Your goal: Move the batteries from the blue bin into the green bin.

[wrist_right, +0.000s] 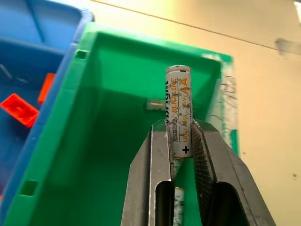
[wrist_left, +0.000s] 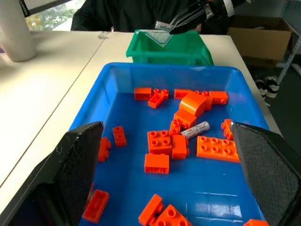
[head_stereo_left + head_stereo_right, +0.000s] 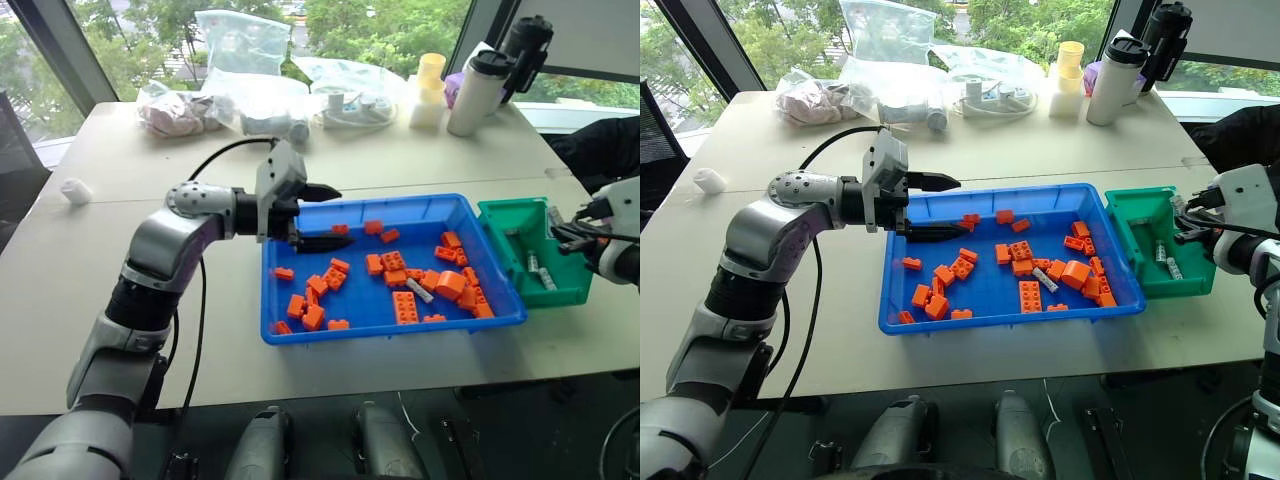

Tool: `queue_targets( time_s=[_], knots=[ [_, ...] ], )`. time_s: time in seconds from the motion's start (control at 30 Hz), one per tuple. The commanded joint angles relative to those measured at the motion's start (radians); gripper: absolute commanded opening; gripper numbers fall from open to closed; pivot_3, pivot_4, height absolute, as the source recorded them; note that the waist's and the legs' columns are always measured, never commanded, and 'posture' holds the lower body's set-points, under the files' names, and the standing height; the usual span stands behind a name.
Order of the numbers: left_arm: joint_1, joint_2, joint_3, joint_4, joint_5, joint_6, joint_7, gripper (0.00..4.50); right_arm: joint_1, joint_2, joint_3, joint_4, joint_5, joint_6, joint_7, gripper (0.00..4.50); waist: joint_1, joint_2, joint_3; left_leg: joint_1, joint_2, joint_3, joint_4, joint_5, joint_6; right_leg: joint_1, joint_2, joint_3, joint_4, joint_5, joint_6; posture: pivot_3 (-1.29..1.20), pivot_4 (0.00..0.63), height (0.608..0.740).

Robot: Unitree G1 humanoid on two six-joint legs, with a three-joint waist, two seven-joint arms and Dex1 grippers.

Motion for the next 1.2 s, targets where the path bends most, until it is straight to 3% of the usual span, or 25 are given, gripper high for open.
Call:
queue_targets(
  time_s=[0.03, 0.1, 0.33, 0.43, 0.6, 0.7, 0.93, 1.2],
  knots=[
    [-0.01, 0.02, 0.012, 0.002, 0.015, -0.029, -0.022, 4.5, -0.001, -0.001, -0.034, -0.001, 0.014, 0.002, -0.047, 0.03, 0.004, 0.0, 0.0, 0.0, 0.0, 0.0, 0.0, 0.0, 0.0, 0.0, 0.0, 0.0, 0.0, 0.0, 0.0, 0.0, 0.15, 0.74],
    [-0.006, 0.026, 0.009, 0.0, 0.022, -0.03, -0.03, 4.5, 0.002, -0.001, -0.035, 0.013, 0.021, -0.001, -0.059, 0.03, 0.008, 0.0, 0.0, -0.001, -0.001, 0.0, 0.0, 0.0, 0.0, 0.0, -0.001, 0.0, 0.0, 0.0, 0.0, 0.0, 0.15, 0.74],
    [0.018, 0.052, 0.019, -0.039, 0.023, -0.012, -0.024, 4.5, -0.036, -0.028, 0.007, 0.087, 0.032, -0.051, -0.08, 3.41, 0.01, 0.0, 0.0, -0.001, -0.001, 0.0, 0.001, 0.0, 0.0, 0.0, -0.001, 0.0, -0.001, 0.0, 0.0, 0.0, 0.15, 0.74],
    [0.027, 0.069, 0.03, -0.054, 0.018, -0.003, -0.021, 4.5, -0.061, -0.041, 0.02, 0.082, 0.046, -0.09, -0.07, 3.41, 0.01, 0.0, 0.0, -0.001, -0.001, 0.0, 0.001, 0.0, 0.0, 0.0, -0.001, 0.0, -0.001, 0.0, 0.0, 0.0, 0.15, 0.74],
    [0.072, 0.13, 0.05, -0.127, -0.013, 0.04, -0.038, 4.5, -0.024, -0.038, 0.085, -0.168, 0.264, 0.004, 0.126, 3.41, 0.002, 0.0, 0.0, -0.001, 0.001, -0.001, 0.0, 0.0, 0.0, 0.0, 0.001, 0.0, -0.001, 0.0, 0.0, 0.0, 0.15, 0.74],
    [0.107, 0.182, 0.055, -0.191, -0.034, 0.074, -0.061, 4.5, 0.036, -0.087, 0.182, -0.261, 0.307, 0.011, 0.211, 3.41, 0.006, 0.0, 0.0, -0.001, 0.001, -0.001, 0.0, 0.0, 0.0, 0.0, 0.001, 0.0, -0.001, 0.0, 0.0, 0.0, 0.15, 0.74],
    [0.134, 0.199, 0.046, -0.237, -0.023, 0.084, -0.022, 4.5, -0.029, -0.069, 0.308, -0.243, 0.406, 0.194, 0.197, 3.41, 0.014, -0.001, 0.0, -0.001, -0.002, -0.002, 0.002, 0.0, 0.0, 0.002, -0.002, -0.001, -0.002, 0.0, 0.0, 0.0, 0.15, 0.74],
    [0.164, 0.197, 0.036, -0.261, -0.018, 0.086, 0.014, 4.5, 0.013, -0.15, 0.423, -0.249, 0.407, 0.182, 0.246, 3.41, 0.011, -0.001, 0.0, -0.001, -0.001, -0.002, 0.001, 0.0, 0.0, 0.002, -0.002, -0.002, -0.002, 0.0, 0.0, 0.0, 0.15, 0.74]
  ],
)
